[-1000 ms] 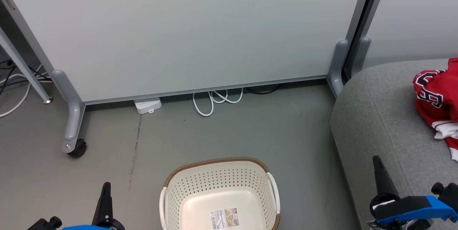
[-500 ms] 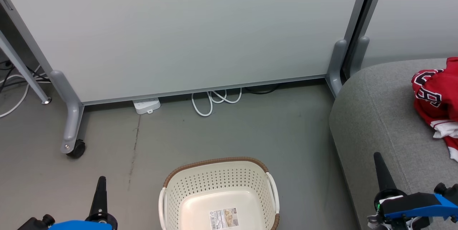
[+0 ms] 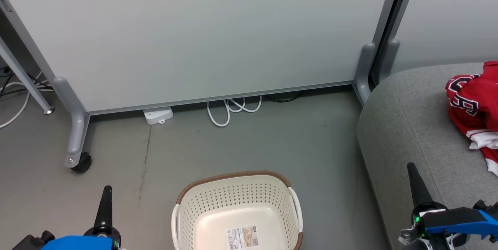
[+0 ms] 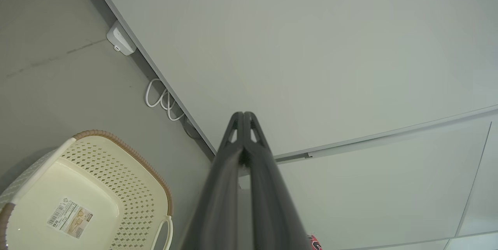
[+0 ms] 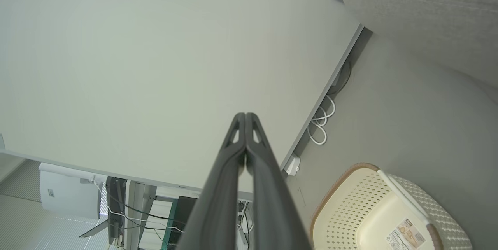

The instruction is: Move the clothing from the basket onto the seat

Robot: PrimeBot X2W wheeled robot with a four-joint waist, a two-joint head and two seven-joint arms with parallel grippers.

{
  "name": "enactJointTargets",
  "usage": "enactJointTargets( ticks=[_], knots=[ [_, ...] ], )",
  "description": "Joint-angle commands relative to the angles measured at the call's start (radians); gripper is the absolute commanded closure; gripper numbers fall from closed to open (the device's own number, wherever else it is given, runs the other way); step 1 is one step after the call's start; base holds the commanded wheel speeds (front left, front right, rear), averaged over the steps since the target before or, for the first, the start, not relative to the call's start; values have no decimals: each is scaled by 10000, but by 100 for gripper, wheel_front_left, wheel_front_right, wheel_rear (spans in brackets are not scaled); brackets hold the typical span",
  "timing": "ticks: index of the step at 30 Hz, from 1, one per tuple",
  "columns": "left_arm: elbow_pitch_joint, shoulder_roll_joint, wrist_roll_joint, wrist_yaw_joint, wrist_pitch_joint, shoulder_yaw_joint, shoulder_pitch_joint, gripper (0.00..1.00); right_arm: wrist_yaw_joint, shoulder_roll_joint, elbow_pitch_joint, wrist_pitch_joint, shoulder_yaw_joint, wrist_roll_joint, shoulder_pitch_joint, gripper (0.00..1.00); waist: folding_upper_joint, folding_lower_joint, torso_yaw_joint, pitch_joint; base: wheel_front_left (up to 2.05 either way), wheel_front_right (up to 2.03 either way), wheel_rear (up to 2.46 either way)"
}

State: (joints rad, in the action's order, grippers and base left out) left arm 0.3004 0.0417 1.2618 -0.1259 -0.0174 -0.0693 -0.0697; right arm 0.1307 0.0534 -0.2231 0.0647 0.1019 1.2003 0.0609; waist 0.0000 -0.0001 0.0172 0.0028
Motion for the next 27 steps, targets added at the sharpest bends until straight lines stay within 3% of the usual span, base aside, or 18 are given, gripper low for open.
enactJointTargets(
  ticks=[1, 27],
  knots=[
    [-139, 73, 309, -46, -93, -108, -237, 100, 2, -9, 9, 61, 27, 356, 243, 100, 0, 1, -8, 0, 0, 0, 0],
    [-404, 98, 2207, -65, -628, -335, -388, 100, 1, -27, -123, 335, 96, 2596, 429, 100, 0, 1, -97, 2, 0, 0, 0]
  ],
)
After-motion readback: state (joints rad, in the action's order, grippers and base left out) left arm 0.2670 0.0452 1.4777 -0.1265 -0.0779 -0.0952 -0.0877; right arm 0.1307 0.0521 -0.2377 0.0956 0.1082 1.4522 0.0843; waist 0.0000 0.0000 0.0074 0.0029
